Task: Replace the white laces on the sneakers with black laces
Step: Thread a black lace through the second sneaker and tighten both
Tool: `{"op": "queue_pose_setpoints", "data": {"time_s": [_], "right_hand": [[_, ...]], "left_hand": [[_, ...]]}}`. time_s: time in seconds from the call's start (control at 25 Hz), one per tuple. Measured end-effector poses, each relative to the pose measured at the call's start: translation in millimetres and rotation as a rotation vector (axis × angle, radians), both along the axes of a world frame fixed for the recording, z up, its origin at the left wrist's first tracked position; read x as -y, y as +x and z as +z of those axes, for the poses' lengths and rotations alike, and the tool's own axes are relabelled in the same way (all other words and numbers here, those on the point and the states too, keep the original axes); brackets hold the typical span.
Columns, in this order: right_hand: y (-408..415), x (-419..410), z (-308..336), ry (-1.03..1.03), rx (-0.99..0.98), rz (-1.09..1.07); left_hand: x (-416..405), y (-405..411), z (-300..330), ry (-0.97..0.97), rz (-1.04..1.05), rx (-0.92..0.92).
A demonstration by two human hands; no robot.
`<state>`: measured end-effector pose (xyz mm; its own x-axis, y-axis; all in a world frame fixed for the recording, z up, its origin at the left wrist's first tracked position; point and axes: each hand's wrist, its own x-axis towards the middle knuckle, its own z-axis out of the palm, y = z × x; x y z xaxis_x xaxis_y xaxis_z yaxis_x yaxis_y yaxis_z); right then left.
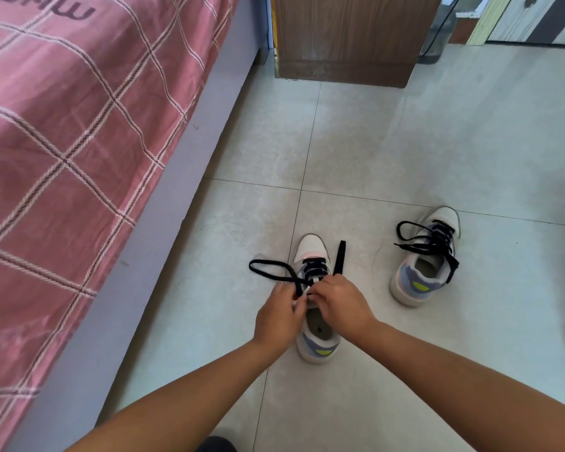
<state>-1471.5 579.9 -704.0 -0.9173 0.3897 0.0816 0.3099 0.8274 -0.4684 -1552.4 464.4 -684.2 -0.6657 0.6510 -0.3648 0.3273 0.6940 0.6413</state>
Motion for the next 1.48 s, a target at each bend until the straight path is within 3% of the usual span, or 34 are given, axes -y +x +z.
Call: {"op": "queue_pose_setpoints", "data": {"time_s": [0.04,0.2,0.32,0.56,0.84,1.0,1.08,1.28,1.48], "right_hand": [[0,1,-2,-0.015,-0.032,-0.028],[-1,11,0,0.008,-0.102,-0.124],[2,13,2,0.108,-0.223,-0.076],[17,23,39,0.091,-0.454,0.101],[53,63,136,-0.089,-0.719,0.312],[63,53,133,-0.02,-0.717,0.373],[60,43,125,-0.019,-0.675,0.332],[63,39,126,-0.11,-0.678,0.319],[70,32,126,-0.203,-0.655,0.244]], "left_hand": [[4,7,-2,-0.073,-0.075,-0.069],[-2,17,-5,-0.296,-0.055,0.13],[-21,9,-2,-0.4,-0.058,0.091],[-25,-5,-6,-0.453,-0.111,0.112],[-29,-11,-1,-0.376,-0.115,0.142],[-24,-11,11,-0.39,-0.179,0.07],[-14,-10,25,-0.299,-0.285,-0.049],[18,-1,72,0.276,-0.71,-0.086],[39,7,59,0.286,-0.814,-0.27]]}}
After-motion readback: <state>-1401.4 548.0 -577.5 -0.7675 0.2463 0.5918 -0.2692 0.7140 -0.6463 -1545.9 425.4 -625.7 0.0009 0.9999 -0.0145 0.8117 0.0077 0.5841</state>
